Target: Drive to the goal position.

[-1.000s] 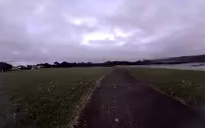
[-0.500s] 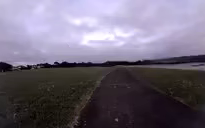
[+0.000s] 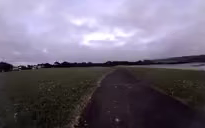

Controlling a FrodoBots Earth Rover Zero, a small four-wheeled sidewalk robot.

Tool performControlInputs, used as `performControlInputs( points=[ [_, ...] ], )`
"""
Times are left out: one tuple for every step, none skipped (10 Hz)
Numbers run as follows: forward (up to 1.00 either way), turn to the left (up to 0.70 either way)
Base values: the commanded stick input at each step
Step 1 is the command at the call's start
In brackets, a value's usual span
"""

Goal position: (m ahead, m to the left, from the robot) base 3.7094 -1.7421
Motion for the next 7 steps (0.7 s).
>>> performControlInputs(
  points=[
    [0.34,0.00],
    [0.21,0.00],
    [0.11,0.00],
    [0.04,0.00],
    [0.00,0.00],
    [0.00,0.00],
    [0.00,0.00]
  ],
)
